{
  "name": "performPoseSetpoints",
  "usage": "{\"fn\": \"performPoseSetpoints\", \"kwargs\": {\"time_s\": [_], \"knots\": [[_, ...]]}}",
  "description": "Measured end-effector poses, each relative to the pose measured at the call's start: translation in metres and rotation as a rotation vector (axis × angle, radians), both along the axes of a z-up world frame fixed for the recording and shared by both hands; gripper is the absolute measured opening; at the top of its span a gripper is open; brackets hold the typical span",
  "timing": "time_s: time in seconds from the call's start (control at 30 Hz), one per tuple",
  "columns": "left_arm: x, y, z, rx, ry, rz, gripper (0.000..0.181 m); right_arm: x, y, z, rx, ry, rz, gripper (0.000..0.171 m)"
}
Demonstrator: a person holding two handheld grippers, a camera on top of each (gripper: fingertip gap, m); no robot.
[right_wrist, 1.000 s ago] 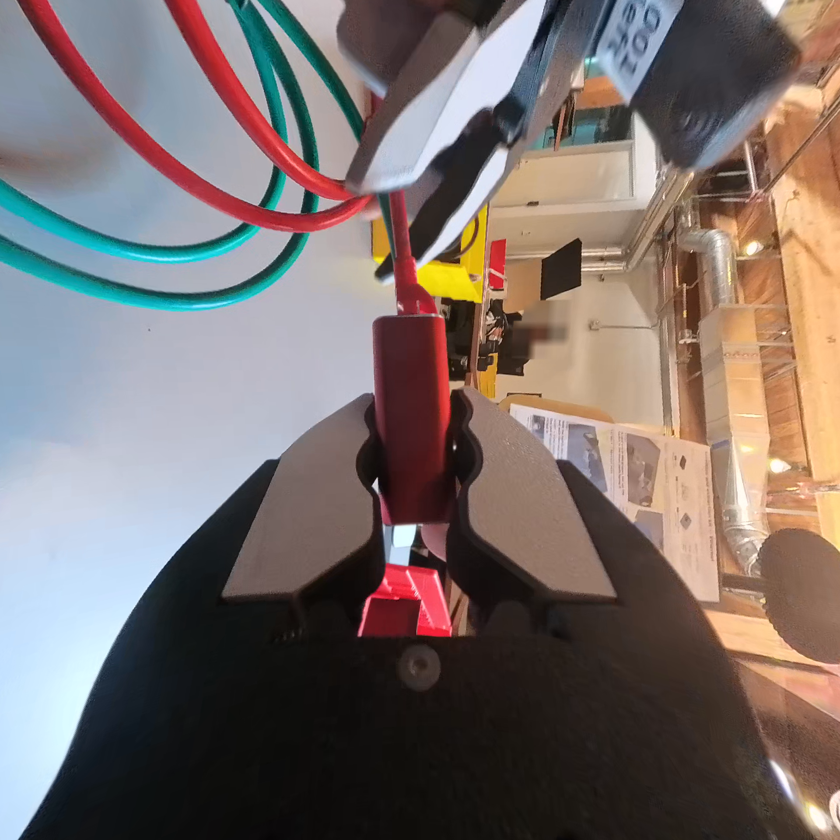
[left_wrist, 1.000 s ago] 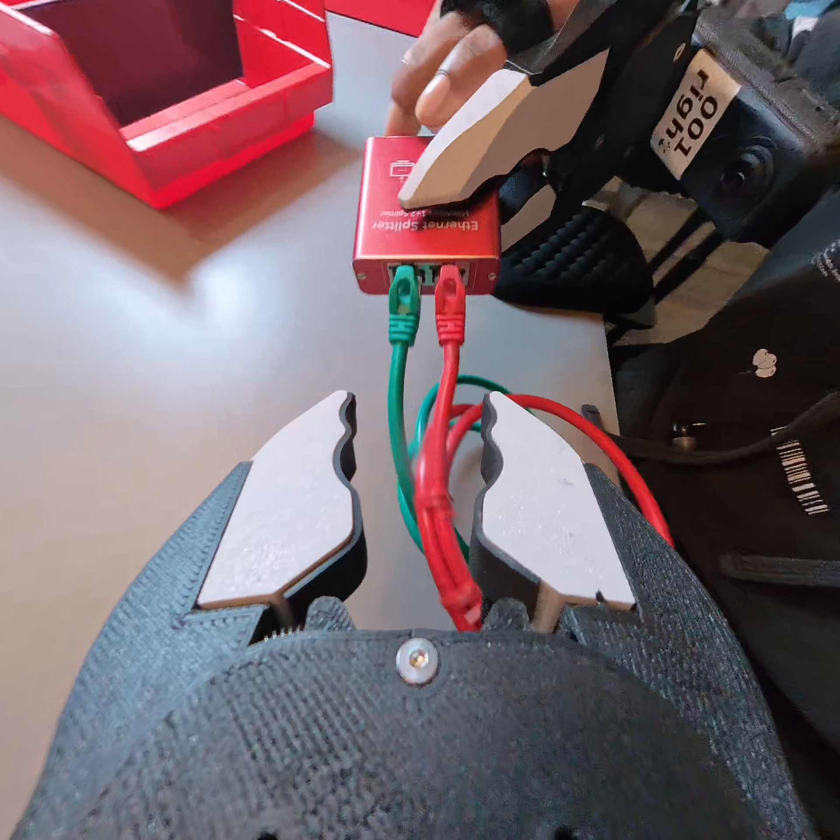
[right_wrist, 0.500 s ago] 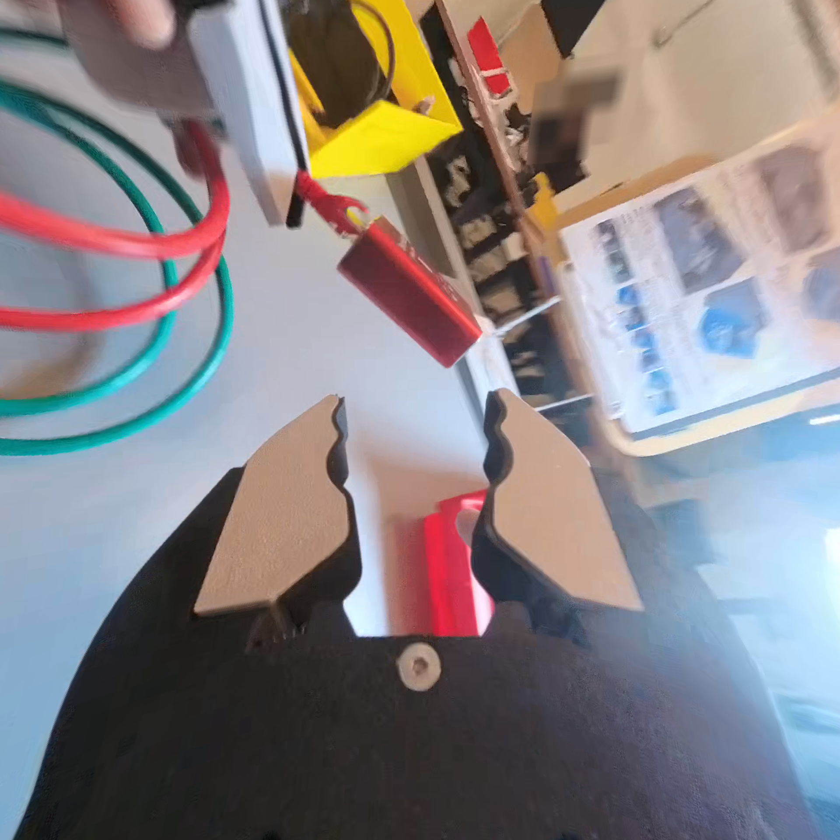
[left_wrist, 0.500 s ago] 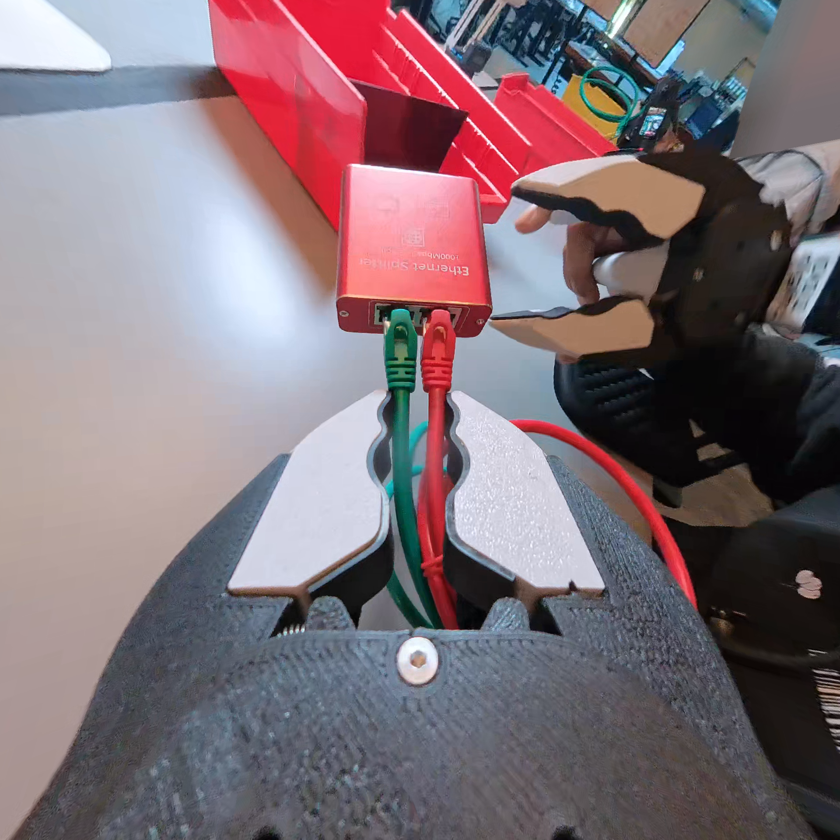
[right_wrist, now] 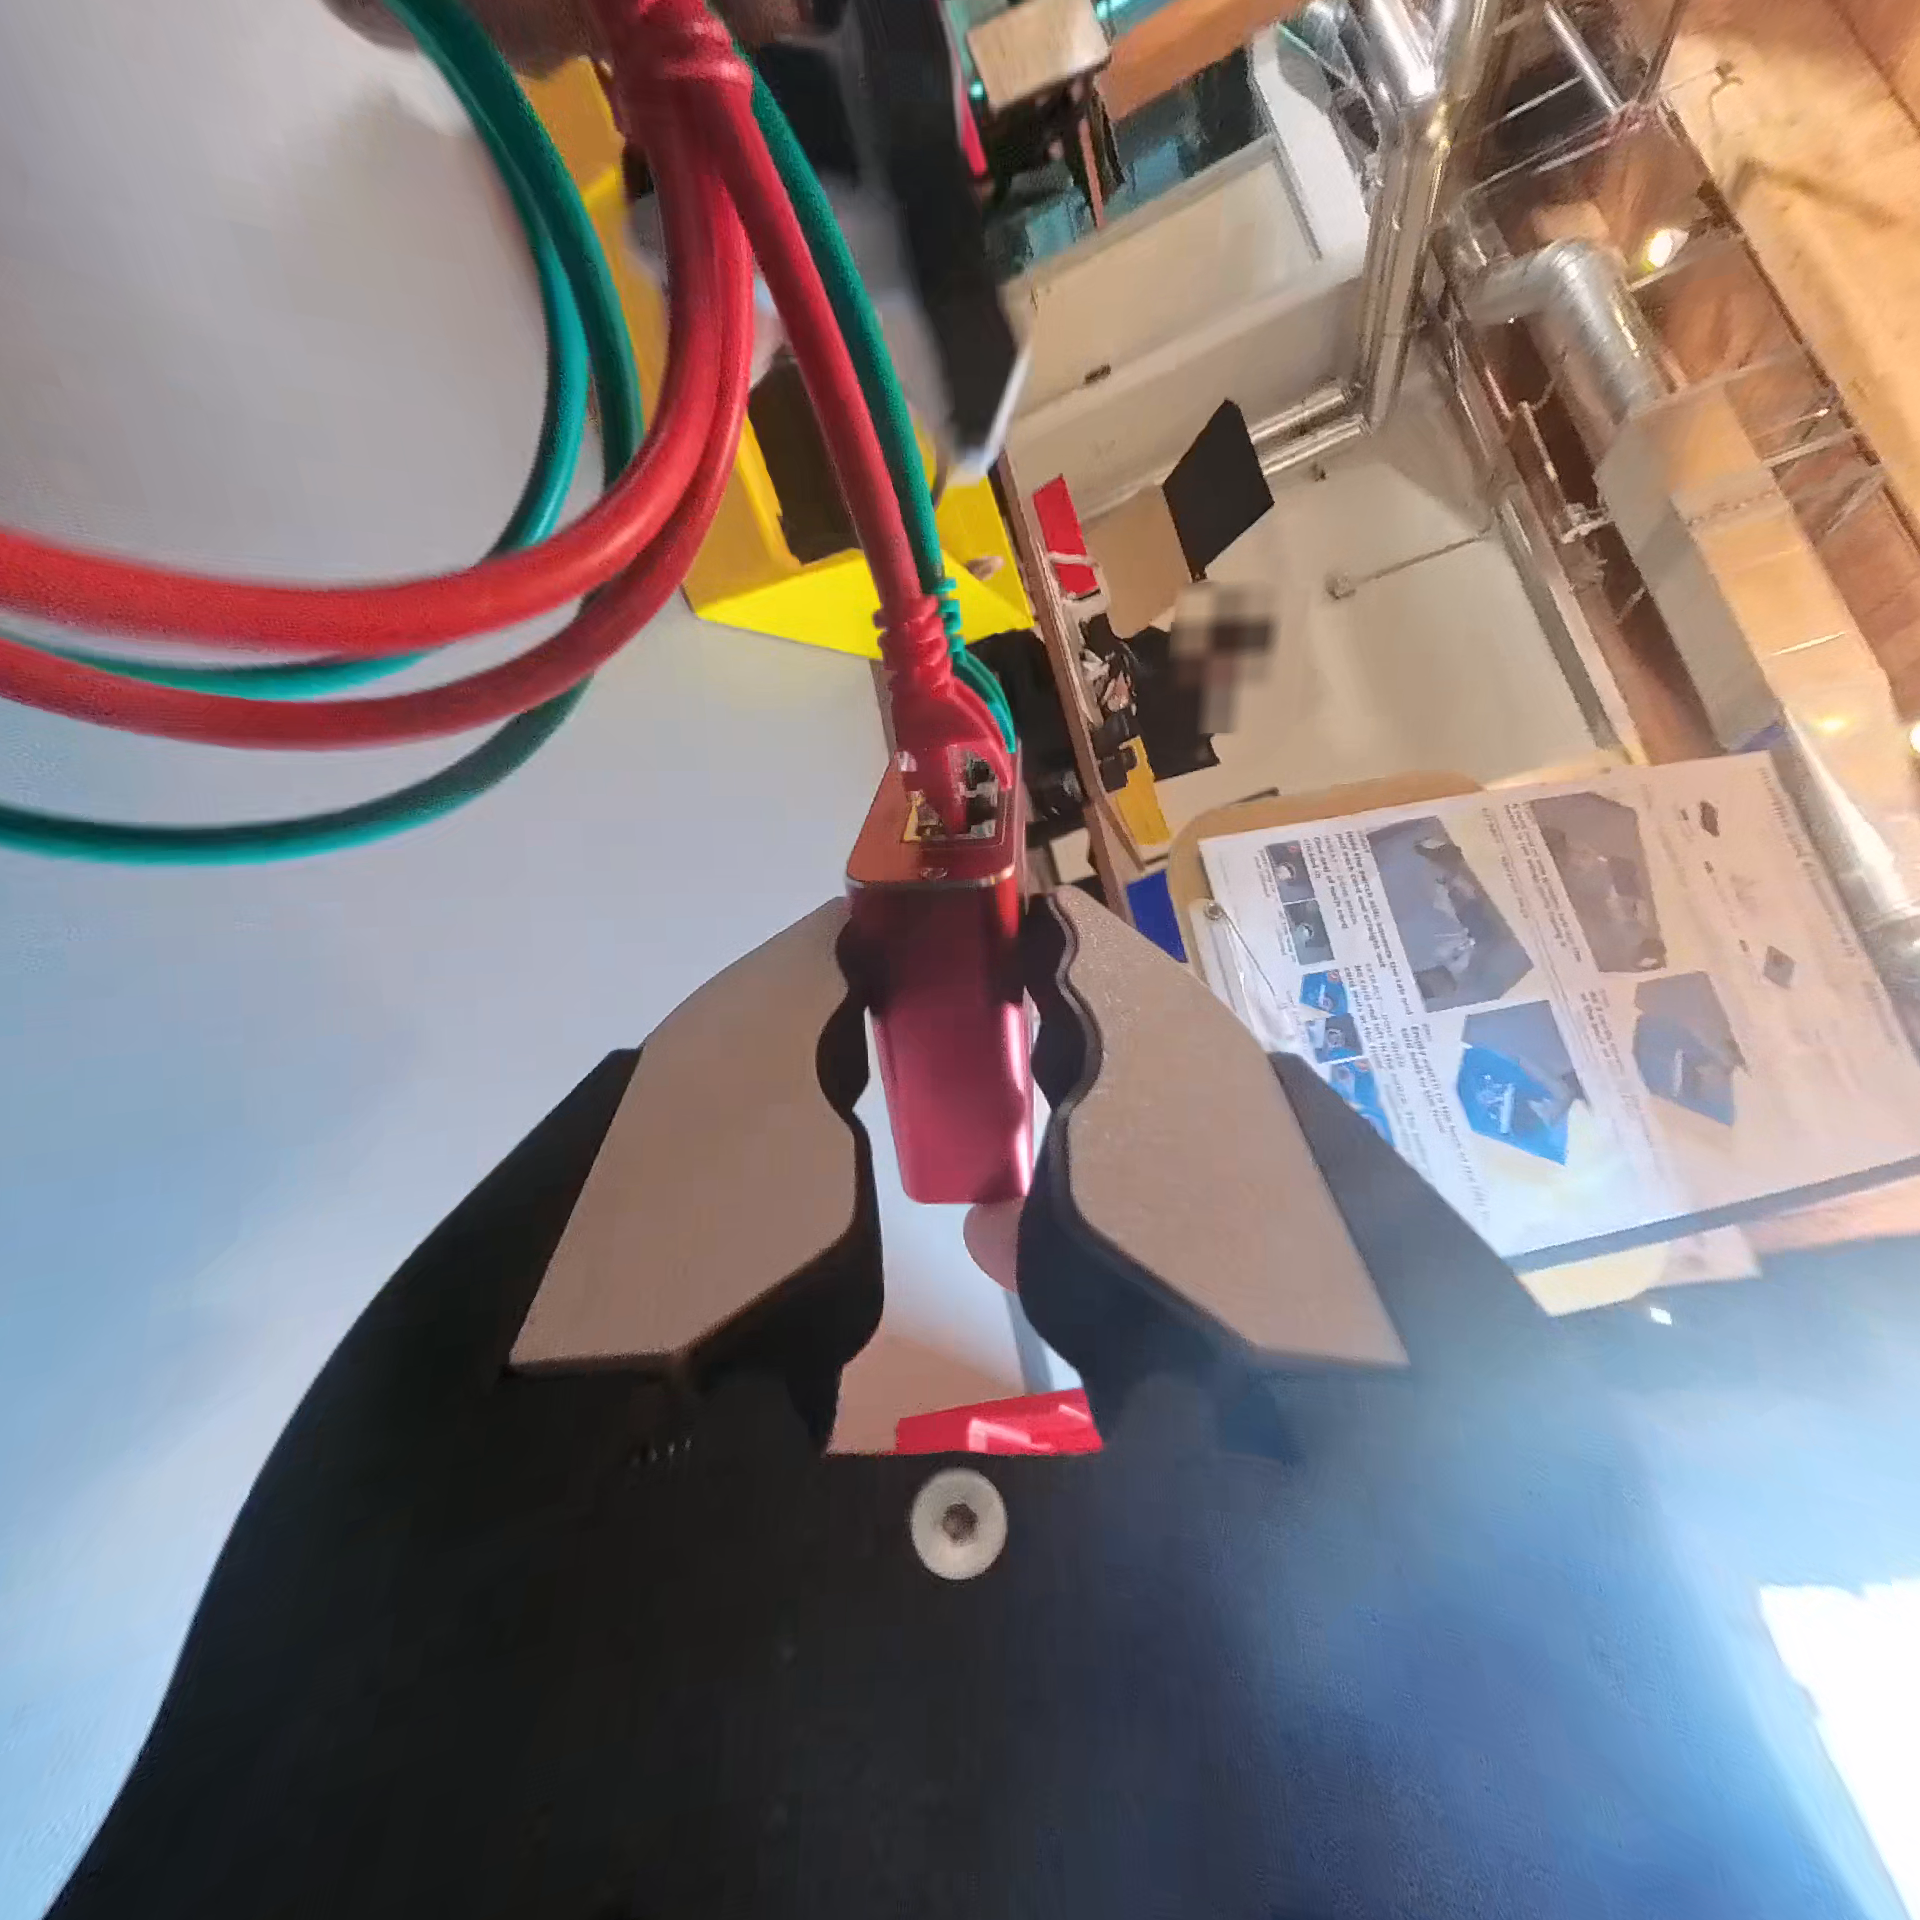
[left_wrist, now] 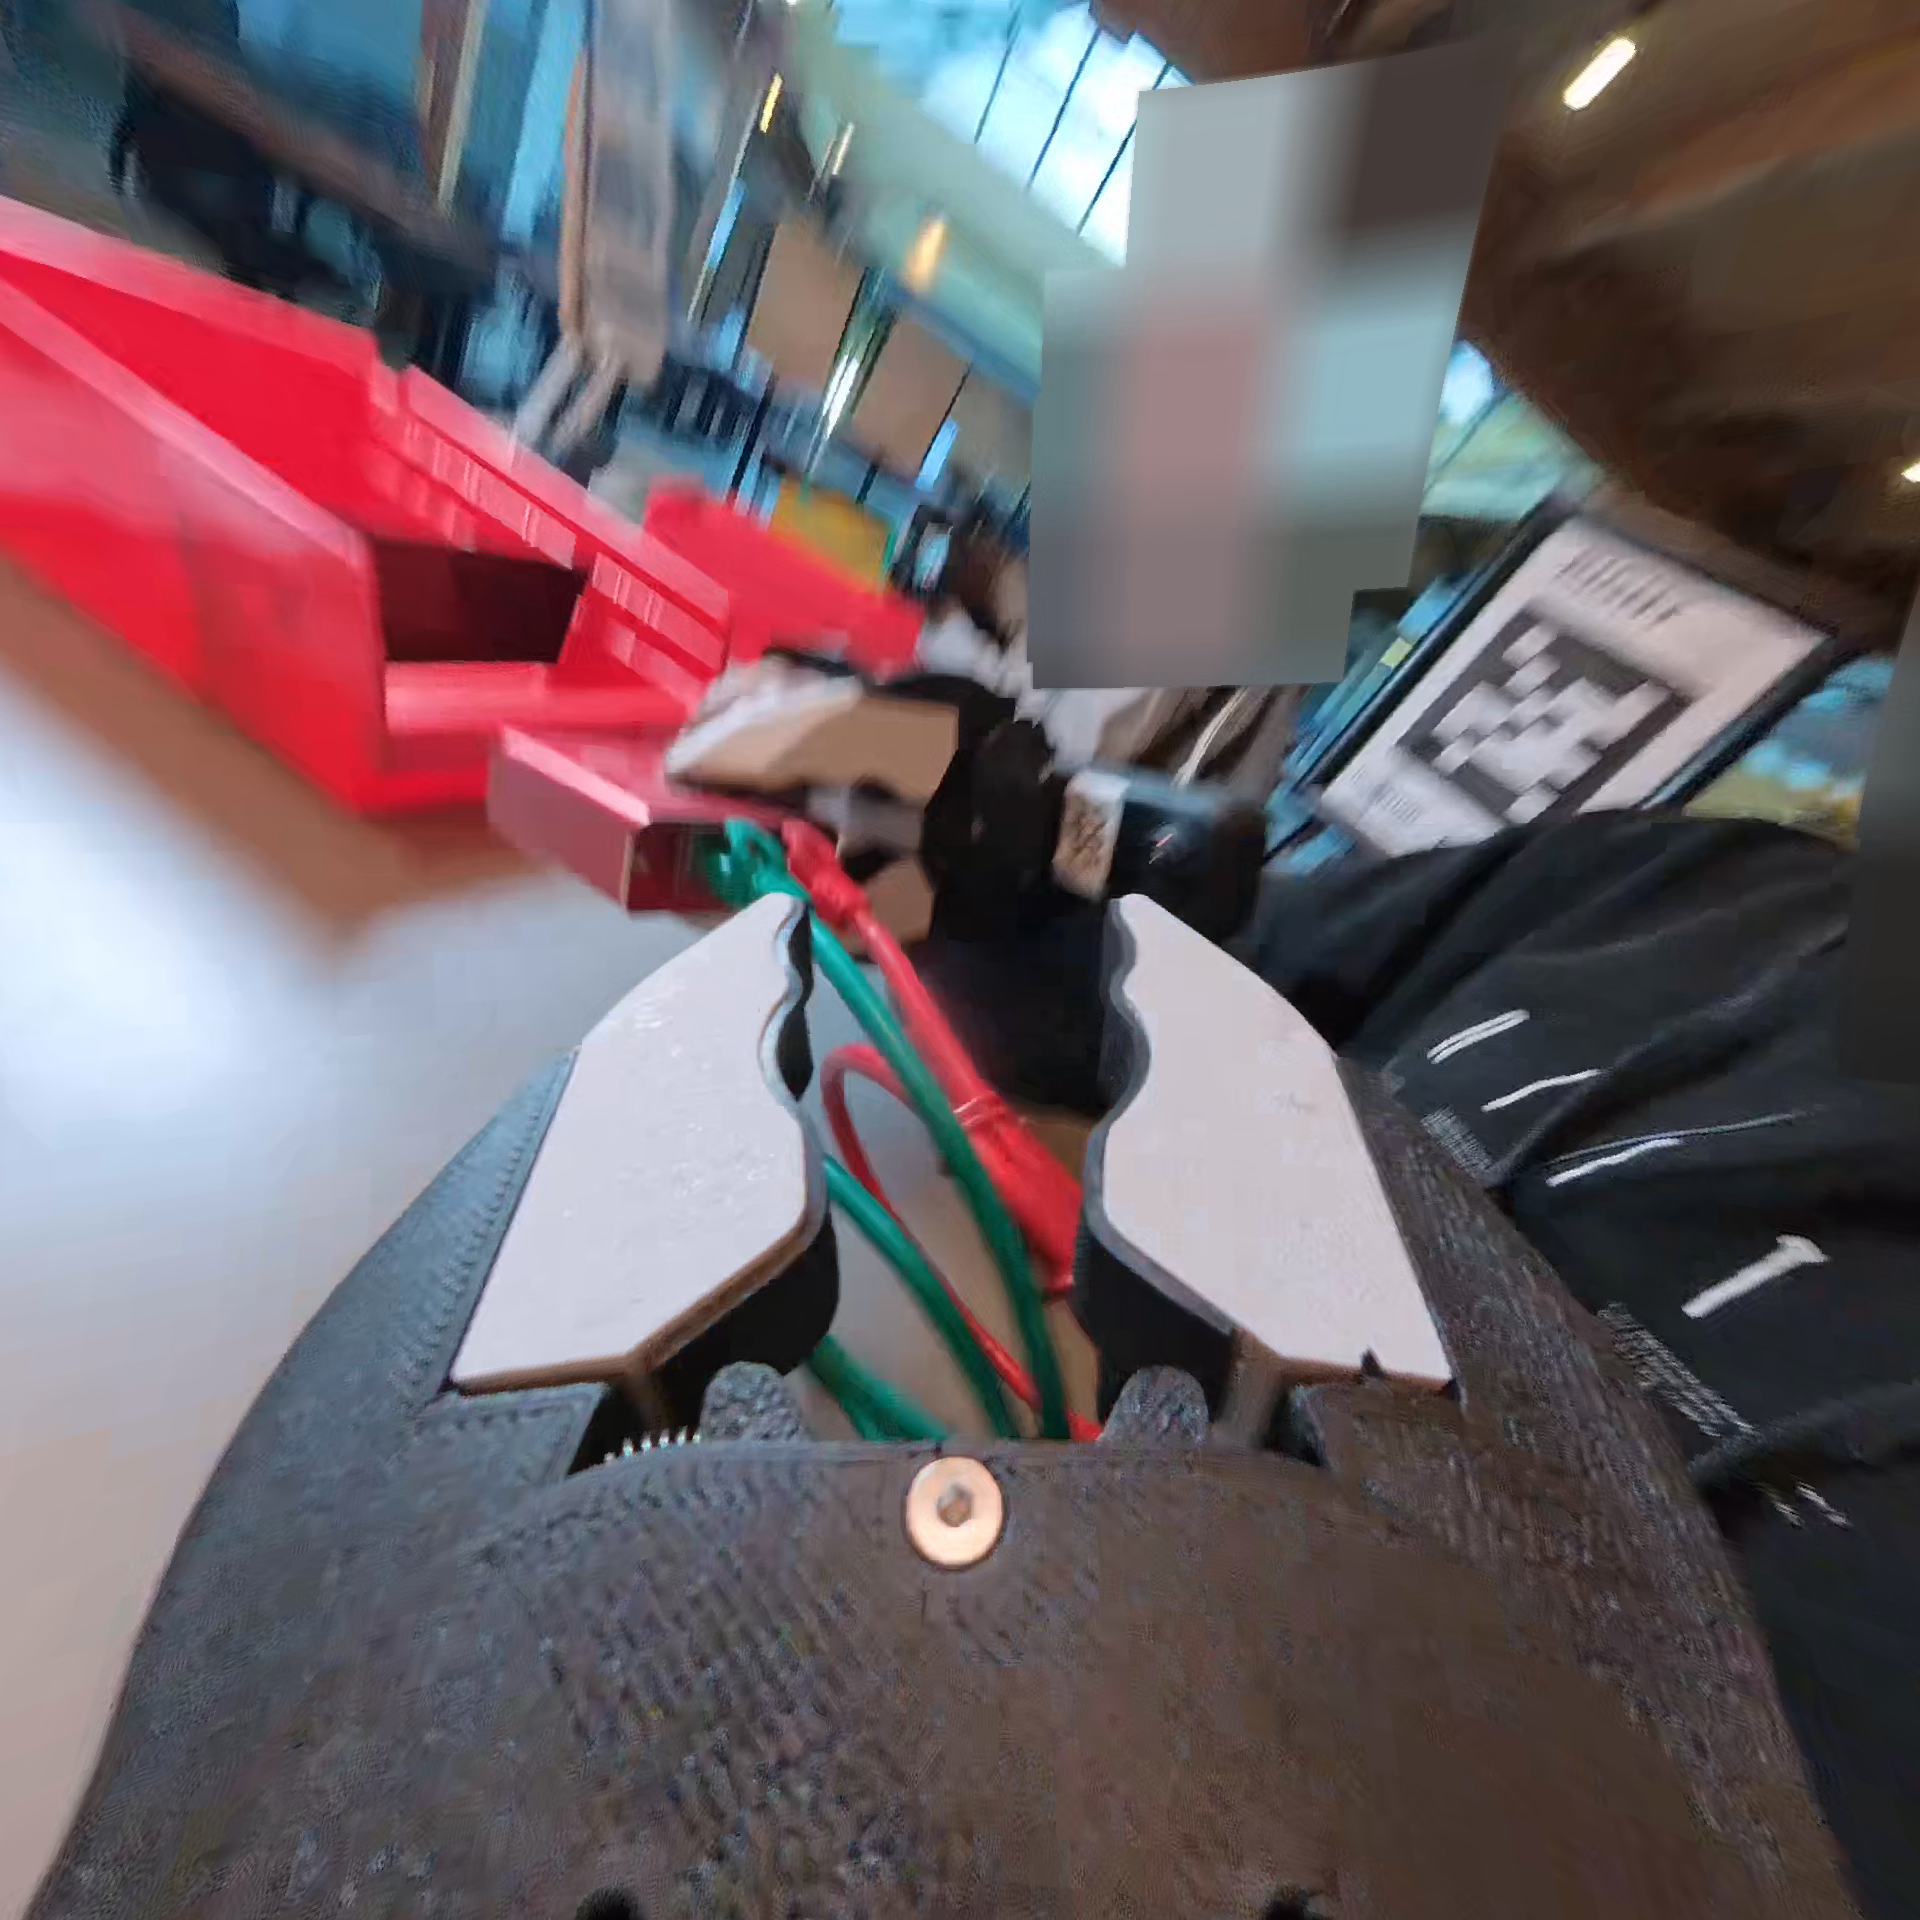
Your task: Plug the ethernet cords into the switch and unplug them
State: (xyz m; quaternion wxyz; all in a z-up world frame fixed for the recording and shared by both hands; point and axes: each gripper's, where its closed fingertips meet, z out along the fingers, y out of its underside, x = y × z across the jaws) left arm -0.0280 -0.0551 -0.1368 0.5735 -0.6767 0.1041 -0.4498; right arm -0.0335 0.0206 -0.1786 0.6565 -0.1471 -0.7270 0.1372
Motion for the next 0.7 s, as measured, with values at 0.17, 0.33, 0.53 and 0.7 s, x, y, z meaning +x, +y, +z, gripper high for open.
{"fn": "performPoseSetpoints", "kwargs": {"time_s": [0.17,0.33,0.53,0.7], "knots": [[-0.058,-0.006,0.014,0.178,-0.045,0.148,0.043,0.014,-0.011,0.013,-0.193,0.045,0.118,0.027],[-0.023,0.015,-0.033,0.241,0.54,0.203,0.058,0.025,-0.055,0.034,-0.399,0.038,0.323,0.028],[0.02,0.013,-0.037,0.349,0.726,0.112,0.034,0.029,-0.078,0.021,-0.64,-0.11,0.47,0.028],[0.003,0.013,-0.043,0.294,0.823,0.19,0.028,0.017,-0.057,-0.009,-0.77,-0.299,0.386,0.027]]}}
